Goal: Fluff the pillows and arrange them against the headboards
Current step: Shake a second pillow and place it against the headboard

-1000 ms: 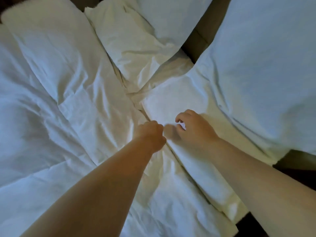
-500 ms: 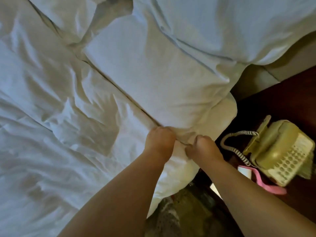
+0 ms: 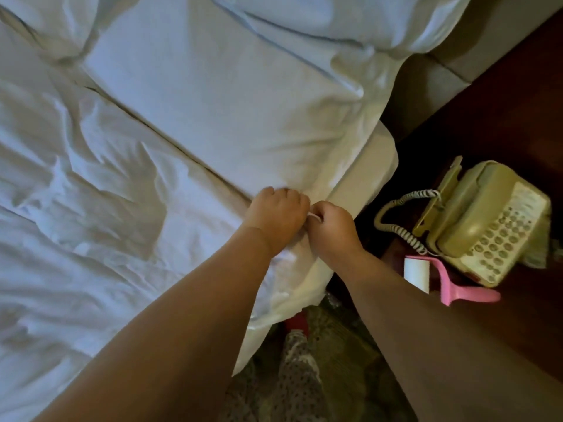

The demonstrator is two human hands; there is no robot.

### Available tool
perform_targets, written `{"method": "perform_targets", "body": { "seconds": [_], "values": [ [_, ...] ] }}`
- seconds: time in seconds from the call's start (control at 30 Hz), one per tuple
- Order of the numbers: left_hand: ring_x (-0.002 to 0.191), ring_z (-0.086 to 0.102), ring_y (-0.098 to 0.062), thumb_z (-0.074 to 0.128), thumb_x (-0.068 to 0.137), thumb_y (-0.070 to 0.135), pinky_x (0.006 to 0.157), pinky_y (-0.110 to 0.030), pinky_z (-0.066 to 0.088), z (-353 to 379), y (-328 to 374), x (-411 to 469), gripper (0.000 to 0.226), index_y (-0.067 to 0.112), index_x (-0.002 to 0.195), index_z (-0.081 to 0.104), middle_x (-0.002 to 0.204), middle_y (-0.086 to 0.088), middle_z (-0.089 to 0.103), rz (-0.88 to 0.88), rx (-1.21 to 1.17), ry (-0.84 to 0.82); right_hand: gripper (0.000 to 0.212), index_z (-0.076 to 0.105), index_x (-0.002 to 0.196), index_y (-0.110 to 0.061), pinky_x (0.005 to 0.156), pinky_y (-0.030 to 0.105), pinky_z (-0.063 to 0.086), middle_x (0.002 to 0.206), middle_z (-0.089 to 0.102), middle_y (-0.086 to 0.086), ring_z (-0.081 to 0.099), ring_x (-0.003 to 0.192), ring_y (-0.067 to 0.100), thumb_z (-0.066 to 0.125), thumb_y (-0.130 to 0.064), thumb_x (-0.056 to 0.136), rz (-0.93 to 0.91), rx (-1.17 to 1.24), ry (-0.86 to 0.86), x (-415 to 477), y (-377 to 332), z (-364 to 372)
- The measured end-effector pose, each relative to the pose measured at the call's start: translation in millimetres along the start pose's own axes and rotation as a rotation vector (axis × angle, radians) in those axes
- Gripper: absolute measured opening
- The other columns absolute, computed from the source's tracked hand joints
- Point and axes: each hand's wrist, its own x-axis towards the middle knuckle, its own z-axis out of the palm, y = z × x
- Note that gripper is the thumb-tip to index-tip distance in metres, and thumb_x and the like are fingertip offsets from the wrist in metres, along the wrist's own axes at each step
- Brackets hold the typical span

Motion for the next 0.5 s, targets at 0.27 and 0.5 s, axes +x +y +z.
{"method": "perform_targets", "body": {
  "seconds": [0.27, 0.5],
  "values": [
    [0.105, 0.059, -0.022, 0.045, 0.095, 0.017, 0.088, -0.030, 0.039, -15.3, -1.8, -26.0, 0.024, 0.015, 0.118, 0.051, 0.116, -0.002, 0.060, 0.128, 0.061, -0.148, 0.021, 0.065, 0.091, -0.008, 0.066, 0.031, 0.045, 0.091, 0.067, 0.011, 0.062, 0.084, 0.028, 0.044, -0.010, 0.093, -0.009, -0.226, -0.033, -32.9, -6.4, 9.3],
    [0.105, 0.056, -0.023, 0.052, 0.090, 0.018, 0.086, -0.032, 0.039, -125.8, -29.2, -12.4, 0.032, 0.020, 0.122, 0.047, 0.115, -0.002, 0.054, 0.036, -0.026, -0.021, 0.045, 0.048, 0.135, -0.015, 0.089, 0.034, 0.047, 0.123, 0.058, 0.006, 0.056, 0.112, 0.022, 0.051, -0.029, 0.093, -0.043, -0.235, 0.151, -45.3, -94.6, -87.4]
  ]
}}
